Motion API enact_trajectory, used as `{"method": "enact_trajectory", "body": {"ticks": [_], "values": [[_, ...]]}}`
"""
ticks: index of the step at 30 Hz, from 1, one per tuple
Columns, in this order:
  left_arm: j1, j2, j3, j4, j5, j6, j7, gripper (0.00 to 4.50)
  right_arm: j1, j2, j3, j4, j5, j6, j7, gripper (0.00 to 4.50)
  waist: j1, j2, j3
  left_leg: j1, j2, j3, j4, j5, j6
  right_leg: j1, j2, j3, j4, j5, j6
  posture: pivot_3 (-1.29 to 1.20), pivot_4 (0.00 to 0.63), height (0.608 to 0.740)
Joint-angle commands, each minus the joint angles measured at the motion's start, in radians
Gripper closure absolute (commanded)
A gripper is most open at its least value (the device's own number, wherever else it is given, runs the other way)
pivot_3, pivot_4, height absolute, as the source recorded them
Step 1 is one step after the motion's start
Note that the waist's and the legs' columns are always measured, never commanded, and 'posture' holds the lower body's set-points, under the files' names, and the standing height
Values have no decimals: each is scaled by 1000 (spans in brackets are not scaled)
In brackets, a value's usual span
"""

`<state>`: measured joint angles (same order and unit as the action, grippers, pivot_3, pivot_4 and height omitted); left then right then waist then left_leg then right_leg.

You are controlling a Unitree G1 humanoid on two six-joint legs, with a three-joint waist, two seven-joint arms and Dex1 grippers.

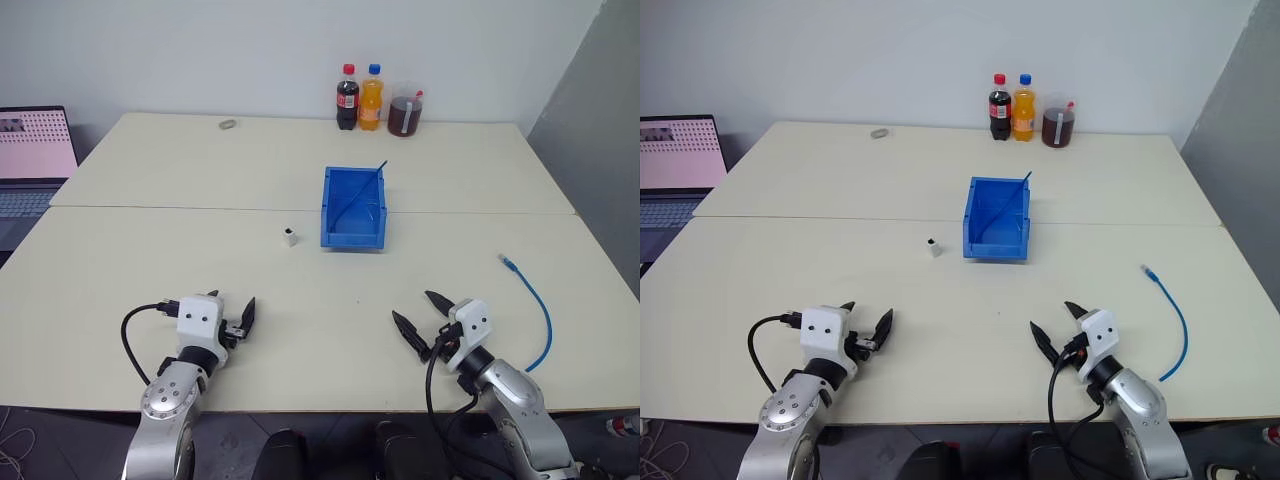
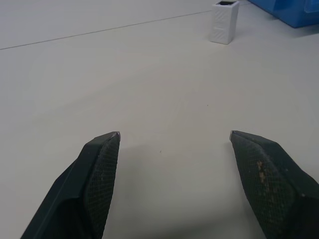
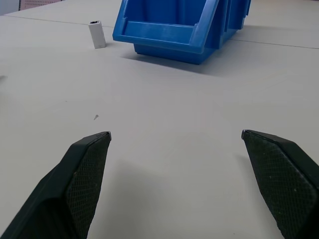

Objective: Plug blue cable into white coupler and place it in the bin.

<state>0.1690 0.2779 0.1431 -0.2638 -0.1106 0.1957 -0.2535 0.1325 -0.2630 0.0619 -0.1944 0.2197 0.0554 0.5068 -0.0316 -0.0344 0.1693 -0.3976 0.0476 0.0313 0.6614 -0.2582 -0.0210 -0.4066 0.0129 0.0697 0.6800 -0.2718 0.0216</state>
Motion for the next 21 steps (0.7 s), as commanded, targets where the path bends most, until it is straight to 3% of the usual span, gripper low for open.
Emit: {"method": "enact_trajectory", "body": {"ticks": [1,21], "values": [[5,-6,4,-13,-12,-34,-8,792,-7,-7,-4,-33,14,-3,11,33,0,0,0,0,0,0,0,0,0,0,0,0,0,0,0,0,150,740],[41,-2,2,-15,-4,-99,-19,792,-13,-9,-1,-22,10,0,24,33,0,0,0,0,0,0,0,0,0,0,0,0,0,0,0,0,150,740]]}}
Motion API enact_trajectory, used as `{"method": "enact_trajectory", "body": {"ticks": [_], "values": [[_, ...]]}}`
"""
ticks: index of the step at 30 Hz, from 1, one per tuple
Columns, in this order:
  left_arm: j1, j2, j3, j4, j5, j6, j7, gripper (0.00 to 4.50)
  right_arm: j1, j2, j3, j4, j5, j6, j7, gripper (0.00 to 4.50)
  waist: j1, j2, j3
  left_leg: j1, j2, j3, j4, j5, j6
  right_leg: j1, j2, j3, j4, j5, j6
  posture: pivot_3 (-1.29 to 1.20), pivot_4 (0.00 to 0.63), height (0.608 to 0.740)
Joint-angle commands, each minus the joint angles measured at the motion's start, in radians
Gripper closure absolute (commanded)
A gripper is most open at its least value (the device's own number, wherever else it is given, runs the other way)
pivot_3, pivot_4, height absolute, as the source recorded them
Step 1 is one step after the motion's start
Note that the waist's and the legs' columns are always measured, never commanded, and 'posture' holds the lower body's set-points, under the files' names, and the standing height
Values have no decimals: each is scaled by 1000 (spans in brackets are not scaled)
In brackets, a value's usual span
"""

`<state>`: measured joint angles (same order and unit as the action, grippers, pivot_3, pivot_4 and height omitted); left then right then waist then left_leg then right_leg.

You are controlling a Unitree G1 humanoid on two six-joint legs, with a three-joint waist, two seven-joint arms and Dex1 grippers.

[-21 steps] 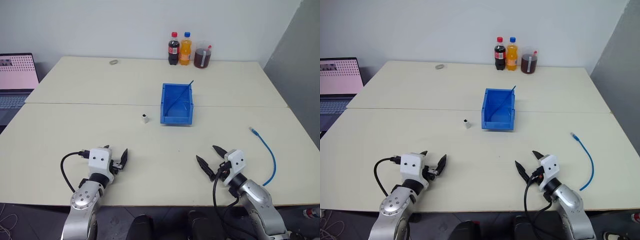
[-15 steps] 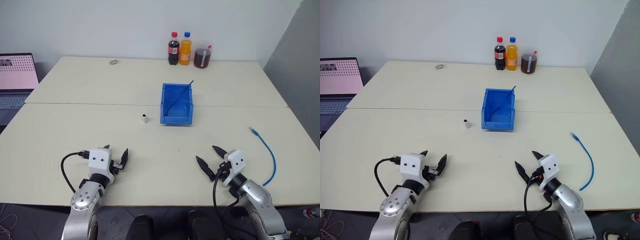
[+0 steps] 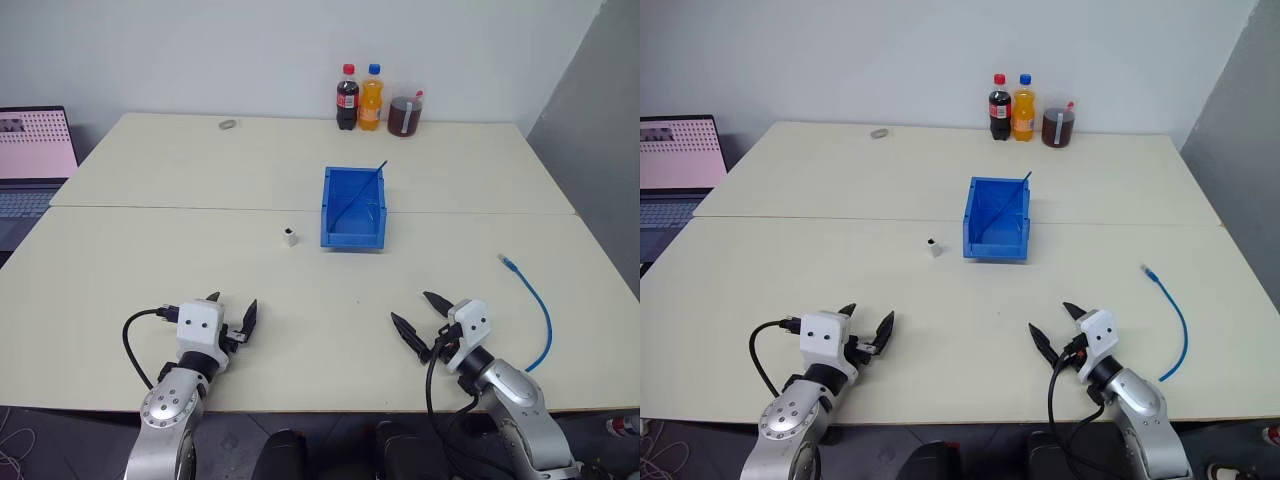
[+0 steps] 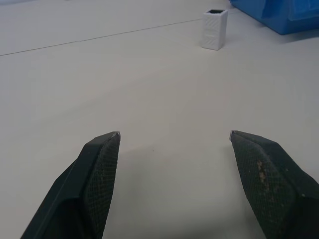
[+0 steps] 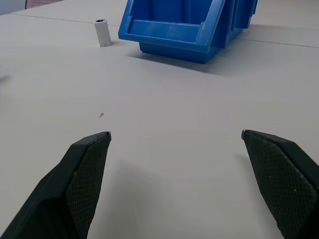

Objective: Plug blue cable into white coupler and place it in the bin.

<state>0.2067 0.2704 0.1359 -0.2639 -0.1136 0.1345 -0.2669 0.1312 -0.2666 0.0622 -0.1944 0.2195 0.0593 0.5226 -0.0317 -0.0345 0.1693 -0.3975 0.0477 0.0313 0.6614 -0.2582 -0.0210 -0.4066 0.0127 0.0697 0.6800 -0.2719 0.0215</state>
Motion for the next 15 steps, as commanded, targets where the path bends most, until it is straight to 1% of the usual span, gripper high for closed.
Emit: {"method": "enact_trajectory", "body": {"ticks": [1,3,5,8,9,10,12,13,15], "values": [[5,7,9,-15,-3,-36,-10,792,-13,-5,-1,-22,9,-4,8,33,0,0,0,0,0,0,0,0,0,0,0,0,0,0,0,0,150,740],[7,10,10,-14,-9,-41,-19,792,-13,-3,0,-22,8,-5,6,33,0,0,0,0,0,0,0,0,0,0,0,0,0,0,0,0,150,740],[20,14,20,-25,-72,-45,-76,792,-10,-2,0,-25,6,-6,3,33,0,0,0,0,0,0,0,0,0,0,0,0,0,0,0,0,150,740],[32,28,28,-36,-126,-44,-138,320,-4,-5,-5,-32,5,-9,1,0,0,0,0,0,0,0,0,0,0,0,0,0,0,0,0,0,150,740],[34,35,28,-38,-140,-43,-157,101,-1,-7,-7,-35,4,-10,0,0,0,0,0,0,0,0,0,0,0,0,0,0,0,0,0,0,150,740],[35,45,25,-41,-151,-42,-178,33,2,-7,-13,-42,6,-12,-4,0,0,0,0,0,0,0,0,0,0,0,0,0,0,0,0,0,150,740],[19,77,3,-71,-174,-27,-229,33,11,-11,-45,-86,24,-9,-17,0,0,0,0,0,0,0,0,0,0,0,0,0,0,-1,-1,0,150,740],[12,89,-5,-82,-182,-20,-246,33,14,-13,-56,-103,29,-7,-22,0,0,0,1,0,0,0,0,0,0,0,0,0,0,-3,-5,0,150,740],[-40,145,-56,-104,-175,2,-315,33,27,-32,-122,-158,58,24,-46,0,2,1,1,0,0,0,0,0,0,0,0,0,0,-3,-5,0,150,740]]}}
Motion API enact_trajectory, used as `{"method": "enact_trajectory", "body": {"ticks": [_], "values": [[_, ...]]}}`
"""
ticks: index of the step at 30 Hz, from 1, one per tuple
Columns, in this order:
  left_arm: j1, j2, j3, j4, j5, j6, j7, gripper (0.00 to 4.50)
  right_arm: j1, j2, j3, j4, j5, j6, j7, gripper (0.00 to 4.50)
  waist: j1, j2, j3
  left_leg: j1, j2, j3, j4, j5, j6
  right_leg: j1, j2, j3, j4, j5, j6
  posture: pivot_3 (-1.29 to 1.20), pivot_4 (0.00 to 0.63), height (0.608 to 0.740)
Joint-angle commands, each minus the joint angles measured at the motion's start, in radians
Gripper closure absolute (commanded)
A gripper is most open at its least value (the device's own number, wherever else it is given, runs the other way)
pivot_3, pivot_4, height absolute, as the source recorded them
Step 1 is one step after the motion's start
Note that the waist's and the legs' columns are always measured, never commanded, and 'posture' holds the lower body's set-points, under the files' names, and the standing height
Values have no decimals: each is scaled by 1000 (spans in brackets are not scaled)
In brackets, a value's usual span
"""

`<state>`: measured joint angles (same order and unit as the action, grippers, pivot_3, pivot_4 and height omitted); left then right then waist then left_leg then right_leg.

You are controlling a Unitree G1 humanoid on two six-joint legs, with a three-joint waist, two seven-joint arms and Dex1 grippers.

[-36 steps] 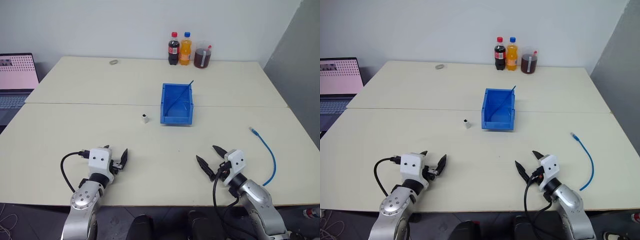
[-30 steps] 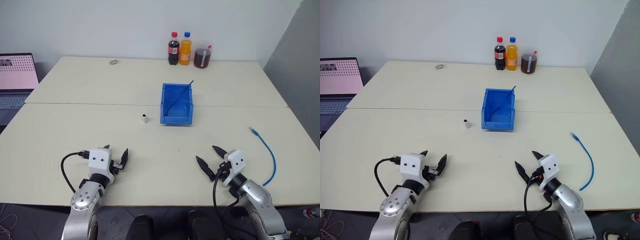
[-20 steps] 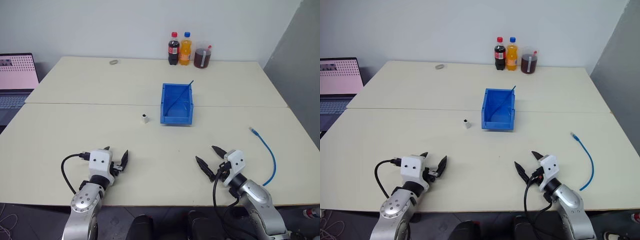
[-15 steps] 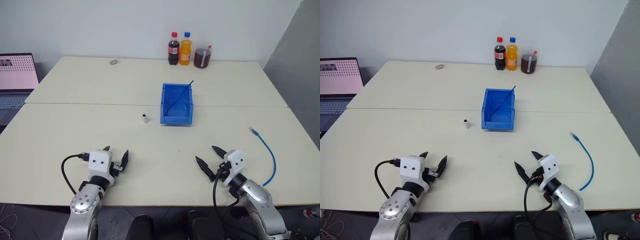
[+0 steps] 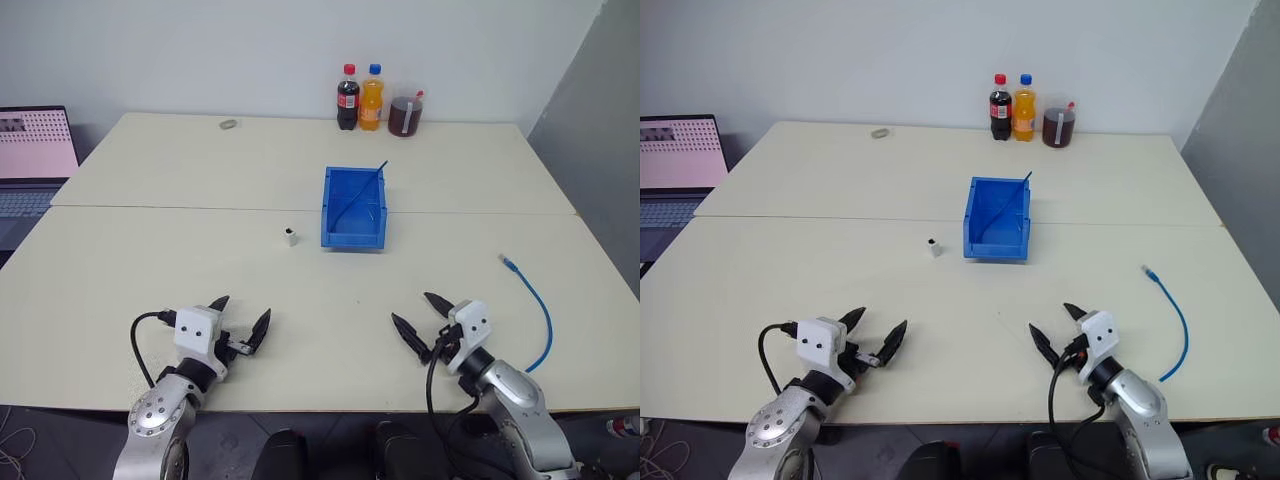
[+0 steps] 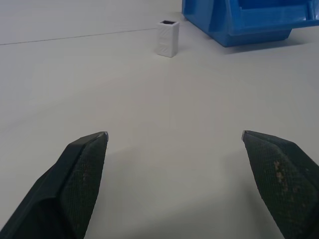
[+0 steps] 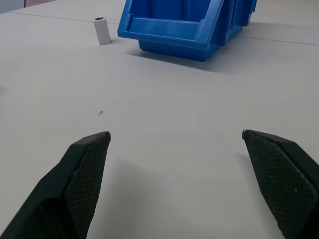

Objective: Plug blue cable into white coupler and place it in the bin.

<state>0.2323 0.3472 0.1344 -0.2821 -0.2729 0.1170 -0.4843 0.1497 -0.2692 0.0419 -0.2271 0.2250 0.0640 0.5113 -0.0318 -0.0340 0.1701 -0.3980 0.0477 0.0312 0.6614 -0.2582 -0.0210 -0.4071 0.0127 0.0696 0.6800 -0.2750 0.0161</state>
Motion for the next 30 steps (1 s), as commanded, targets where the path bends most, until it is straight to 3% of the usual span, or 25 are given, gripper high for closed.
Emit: {"method": "enact_trajectory", "body": {"ticks": [1,7,10,15,18,25,30], "values": [[-102,101,-90,-87,6,18,-135,33,12,-43,-147,-145,66,38,-52,0,5,1,0,0,-1,0,0,0,0,0,0,0,0,0,0,0,150,740],[-281,157,-205,-71,-43,113,-268,33,-37,-152,-362,-97,129,220,-132,0,3,1,0,0,-2,2,1,0,0,1,1,0,-1,4,7,0,150,740],[-333,163,-225,-57,-57,153,-300,33,-69,-194,-407,-48,146,283,-135,0,-3,1,0,0,-2,2,0,0,0,0,2,0,0,4,7,0,150,740],[-481,181,-305,-24,-78,209,-430,33,-182,-367,-509,214,199,460,-59,0,-1,3,2,0,-3,1,0,0,0,0,5,0,0,3,6,0,150,740],[-519,172,-335,-13,-85,213,-469,33,-192,-438,-503,280,202,528,-16,0,0,4,2,0,-4,2,0,0,0,0,4,0,0,3,6,0,150,740],[-569,172,-353,-1,-96,235,-520,33,-159,-490,-429,228,196,671,23,0,-3,5,1,-1,-3,1,-1,0,1,0,5,2,-1,2,6,0,150,740],[-593,169,-351,4,-101,249,-521,0,-170,-494,-424,221,206,775,15,1285,-2,3,1,0,-3,0,0,0,1,1,5,1,-1,2,7,0,150,740]]}}
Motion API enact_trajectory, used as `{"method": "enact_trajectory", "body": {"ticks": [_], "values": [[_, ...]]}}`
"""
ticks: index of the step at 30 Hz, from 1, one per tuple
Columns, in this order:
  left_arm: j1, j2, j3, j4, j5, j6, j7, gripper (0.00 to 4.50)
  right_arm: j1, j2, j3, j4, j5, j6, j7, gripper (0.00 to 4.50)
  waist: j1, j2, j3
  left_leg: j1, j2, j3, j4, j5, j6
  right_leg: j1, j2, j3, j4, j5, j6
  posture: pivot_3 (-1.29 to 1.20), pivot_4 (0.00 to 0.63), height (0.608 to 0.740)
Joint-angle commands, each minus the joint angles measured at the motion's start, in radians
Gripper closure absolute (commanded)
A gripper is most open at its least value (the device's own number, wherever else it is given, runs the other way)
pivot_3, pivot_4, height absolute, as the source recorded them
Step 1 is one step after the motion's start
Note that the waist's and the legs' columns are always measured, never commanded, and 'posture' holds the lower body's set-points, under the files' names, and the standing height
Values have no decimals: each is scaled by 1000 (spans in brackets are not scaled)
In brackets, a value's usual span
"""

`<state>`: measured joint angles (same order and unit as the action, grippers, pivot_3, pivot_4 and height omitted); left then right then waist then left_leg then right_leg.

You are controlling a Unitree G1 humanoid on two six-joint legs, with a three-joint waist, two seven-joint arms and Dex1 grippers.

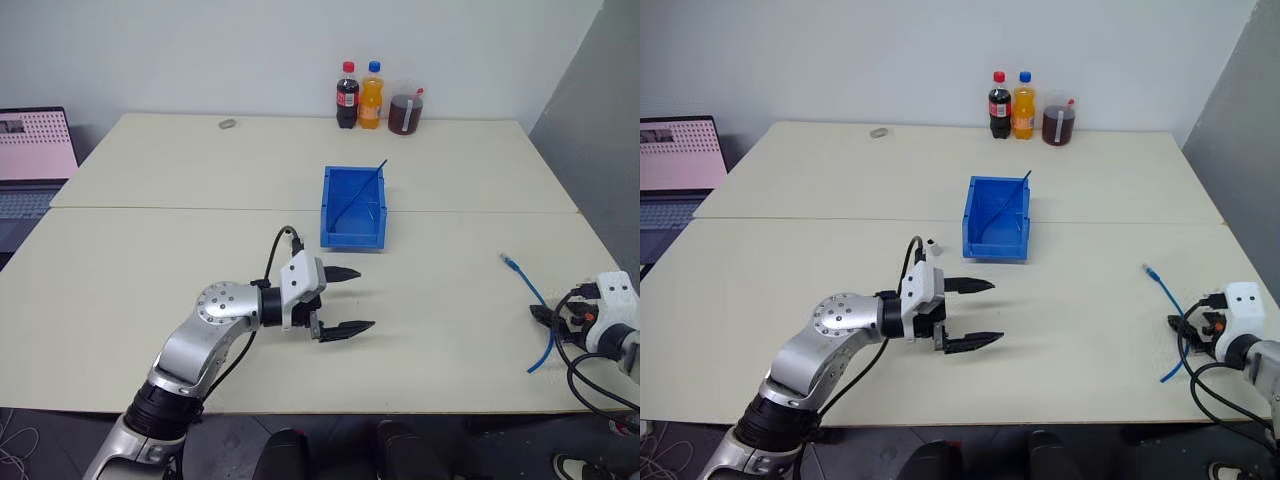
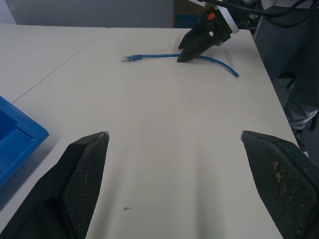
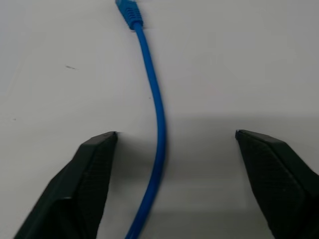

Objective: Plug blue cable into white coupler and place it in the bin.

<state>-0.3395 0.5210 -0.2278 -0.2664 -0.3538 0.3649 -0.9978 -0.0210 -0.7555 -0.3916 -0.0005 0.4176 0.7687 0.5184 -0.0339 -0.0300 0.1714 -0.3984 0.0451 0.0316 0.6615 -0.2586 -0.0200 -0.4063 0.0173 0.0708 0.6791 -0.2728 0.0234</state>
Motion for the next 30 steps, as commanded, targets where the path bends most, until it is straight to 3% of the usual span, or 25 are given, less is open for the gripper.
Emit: {"method": "enact_trajectory", "body": {"ticks": [1,7,11,13,22,25,30], "values": [[-24,-6,11,-11,-20,3,-7,0,-3,-10,10,-3,19,91,12,1519,1,-1,0,0,0,0,0,0,0,0,0,0,0,0,0,0,150,740],[-38,-11,12,-10,-19,14,-3,0,-25,-25,24,35,1,119,30,3005,1,-2,-1,0,0,0,0,0,0,0,0,0,0,0,0,0,150,740],[-34,-6,21,-9,-20,21,-1,0,-29,-67,70,81,-54,3,96,4151,0,-3,-1,0,0,0,0,0,0,0,0,0,0,0,0,0,150,740],[-27,1,26,-10,-19,23,-1,0,-29,-85,84,84,-58,-34,136,4463,0,-3,-1,0,0,0,0,0,0,1,0,0,0,0,0,0,150,740],[221,148,197,-43,-12,18,36,0,-104,-220,338,-189,-105,-258,466,4463,-26,0,2,1,3,0,-1,0,0,-1,0,0,1,0,-1,0,150,740],[311,190,272,-14,-4,-1,45,0,-226,-148,513,-248,-169,-283,485,4463,-26,0,3,1,3,-1,-1,0,0,-1,-1,-1,1,0,-1,0,150,740],[398,247,324,26,25,-59,29,0,-412,91,754,-162,-286,-301,442,4463,-22,-4,4,0,3,-1,0,0,0,-2,-3,-2,1,0,-1,0,150,740]]}}
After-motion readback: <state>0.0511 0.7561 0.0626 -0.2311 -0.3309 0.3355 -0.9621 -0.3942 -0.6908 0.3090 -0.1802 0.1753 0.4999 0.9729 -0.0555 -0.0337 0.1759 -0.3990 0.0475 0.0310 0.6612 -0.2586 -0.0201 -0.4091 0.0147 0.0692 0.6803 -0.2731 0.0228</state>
